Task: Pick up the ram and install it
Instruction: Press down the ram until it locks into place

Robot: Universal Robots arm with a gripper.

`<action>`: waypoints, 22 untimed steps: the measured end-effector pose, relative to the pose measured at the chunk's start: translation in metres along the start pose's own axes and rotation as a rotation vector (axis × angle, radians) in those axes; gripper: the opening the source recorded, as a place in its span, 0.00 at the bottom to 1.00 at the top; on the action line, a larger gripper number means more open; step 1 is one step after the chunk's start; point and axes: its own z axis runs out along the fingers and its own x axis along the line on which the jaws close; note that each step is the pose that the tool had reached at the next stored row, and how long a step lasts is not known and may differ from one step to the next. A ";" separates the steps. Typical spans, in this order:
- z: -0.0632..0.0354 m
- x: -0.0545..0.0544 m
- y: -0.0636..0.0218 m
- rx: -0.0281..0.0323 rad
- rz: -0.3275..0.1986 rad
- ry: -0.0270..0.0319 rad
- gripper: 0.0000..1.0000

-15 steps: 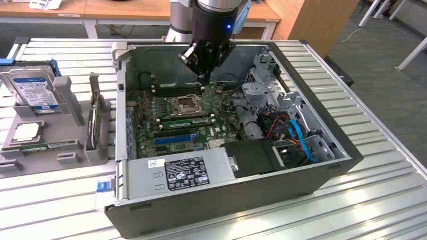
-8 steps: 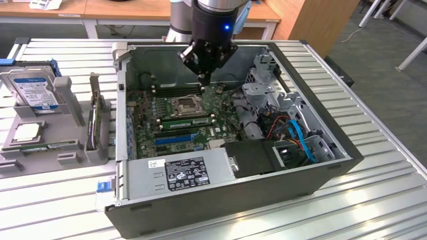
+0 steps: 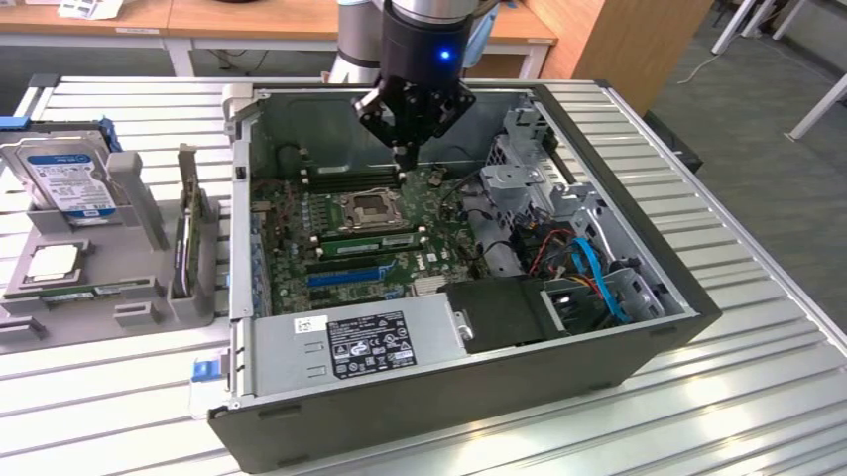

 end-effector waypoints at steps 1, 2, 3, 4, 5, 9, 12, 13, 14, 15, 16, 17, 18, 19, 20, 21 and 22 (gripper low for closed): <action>0.0000 0.000 0.0000 0.0003 0.013 0.0001 0.10; 0.0000 0.000 0.0000 0.0004 0.024 0.0011 0.10; 0.0001 0.000 0.0001 0.0001 0.033 0.0037 0.10; 0.0001 0.000 0.0000 -0.0002 0.040 0.0072 0.10; 0.0000 0.000 0.0000 -0.0003 0.040 0.0086 0.10; 0.0001 0.000 0.0001 -0.0022 0.043 0.0195 0.10; 0.0000 0.000 0.0001 -0.0061 0.050 0.0472 0.10; 0.0000 0.000 0.0001 -0.0073 0.052 0.0554 0.10; 0.0000 0.000 0.0000 -0.0080 0.052 0.0597 0.10; 0.0000 0.000 0.0000 -0.0080 0.052 0.0601 0.10; 0.0000 0.000 0.0000 -0.0080 0.053 0.0601 0.10; 0.0000 0.000 0.0000 -0.0079 0.059 0.0600 0.10; 0.0000 0.000 0.0000 -0.0080 0.068 0.0594 0.10; 0.0001 0.000 0.0001 -0.0080 0.077 0.0589 0.10; 0.0001 0.000 0.0001 -0.0080 0.084 0.0585 0.10; 0.0001 0.000 0.0001 -0.0080 0.090 0.0582 0.10; 0.0000 0.000 0.0000 -0.0079 0.094 0.0580 0.10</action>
